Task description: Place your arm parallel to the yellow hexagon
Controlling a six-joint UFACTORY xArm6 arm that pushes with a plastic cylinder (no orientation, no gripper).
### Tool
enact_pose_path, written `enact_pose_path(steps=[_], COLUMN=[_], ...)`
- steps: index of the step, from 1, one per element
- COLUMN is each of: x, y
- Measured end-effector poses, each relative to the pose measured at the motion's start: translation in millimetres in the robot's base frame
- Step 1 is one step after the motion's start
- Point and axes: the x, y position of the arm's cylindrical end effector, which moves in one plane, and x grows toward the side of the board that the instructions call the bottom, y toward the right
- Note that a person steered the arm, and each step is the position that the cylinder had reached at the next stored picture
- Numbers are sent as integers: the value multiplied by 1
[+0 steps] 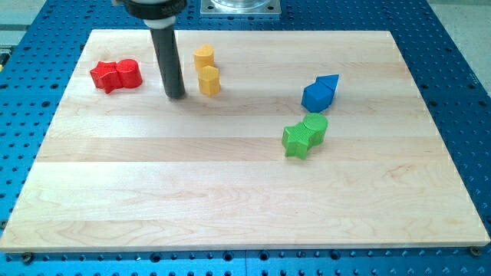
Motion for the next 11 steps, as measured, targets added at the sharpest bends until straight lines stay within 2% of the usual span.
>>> enact_pose_path(steps=[1,2,3,4,11], x=[-3,-47,-57,-30,-27], y=[42,49,49,15,20])
